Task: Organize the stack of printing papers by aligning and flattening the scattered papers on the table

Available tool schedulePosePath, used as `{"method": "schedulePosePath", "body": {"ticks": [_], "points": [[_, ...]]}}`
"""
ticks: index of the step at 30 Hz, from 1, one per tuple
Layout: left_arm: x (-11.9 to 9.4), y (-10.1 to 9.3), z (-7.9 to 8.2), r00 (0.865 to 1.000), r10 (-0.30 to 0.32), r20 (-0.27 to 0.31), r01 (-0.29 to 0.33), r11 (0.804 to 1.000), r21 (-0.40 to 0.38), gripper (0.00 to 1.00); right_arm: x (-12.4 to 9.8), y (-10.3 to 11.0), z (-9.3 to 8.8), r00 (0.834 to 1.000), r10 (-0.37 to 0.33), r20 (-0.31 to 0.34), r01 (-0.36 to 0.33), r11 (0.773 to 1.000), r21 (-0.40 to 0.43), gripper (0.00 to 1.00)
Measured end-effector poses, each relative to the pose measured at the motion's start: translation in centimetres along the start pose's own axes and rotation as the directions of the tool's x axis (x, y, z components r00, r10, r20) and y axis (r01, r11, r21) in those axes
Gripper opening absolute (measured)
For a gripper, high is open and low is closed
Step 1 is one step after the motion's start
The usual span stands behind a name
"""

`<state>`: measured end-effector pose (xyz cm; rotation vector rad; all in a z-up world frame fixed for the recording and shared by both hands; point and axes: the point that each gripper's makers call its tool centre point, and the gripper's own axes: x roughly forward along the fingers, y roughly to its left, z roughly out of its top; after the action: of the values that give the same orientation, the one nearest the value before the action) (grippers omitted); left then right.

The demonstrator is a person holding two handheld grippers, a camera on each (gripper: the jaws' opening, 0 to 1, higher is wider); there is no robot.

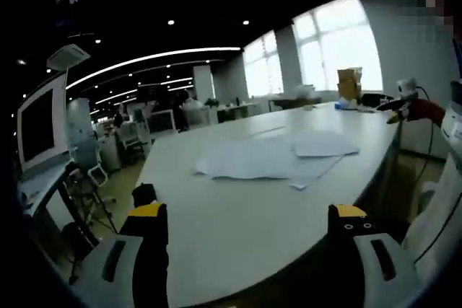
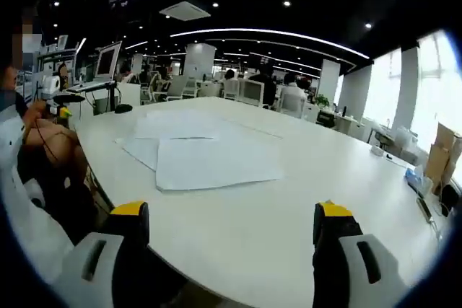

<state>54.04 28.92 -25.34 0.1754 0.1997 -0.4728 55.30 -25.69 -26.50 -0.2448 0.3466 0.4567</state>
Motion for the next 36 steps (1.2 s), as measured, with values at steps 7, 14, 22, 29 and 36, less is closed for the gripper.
{"method": "schedulePosePath", "body": {"ticks": [7,14,22,29,36], "points": [[0.08,-0.08,-0.06,1.0,-0.002,-0.005,0.002,1.0,0.002,0.94,-0.06,-0.03,-0.17,1.0,0.001,-0.001,-0.001,1.0,0.004,0.89],[0.07,-0.2,0.04,1.0,-0.005,-0.002,0.005,1.0,0.004,0.94,-0.15,-0.08,-0.25,1.0,-0.002,-0.002,0.002,1.0,0.004,0.89],[-0.02,-0.13,0.1,1.0,-0.002,0.0,0.002,1.0,0.002,0.95,-0.22,-0.12,-0.09,1.0,-0.008,0.002,0.008,1.0,0.008,0.9],[-0.09,-0.07,0.06,1.0,-0.004,-0.002,0.004,1.0,-0.001,0.97,-0.23,-0.28,0.03,1.0,-0.012,0.006,0.012,1.0,0.018,0.9],[-0.07,-0.03,0.06,1.0,-0.003,-0.004,0.003,1.0,-0.001,0.97,-0.25,-0.49,0.11,1.0,-0.01,0.009,0.009,1.0,0.023,0.9]]}}
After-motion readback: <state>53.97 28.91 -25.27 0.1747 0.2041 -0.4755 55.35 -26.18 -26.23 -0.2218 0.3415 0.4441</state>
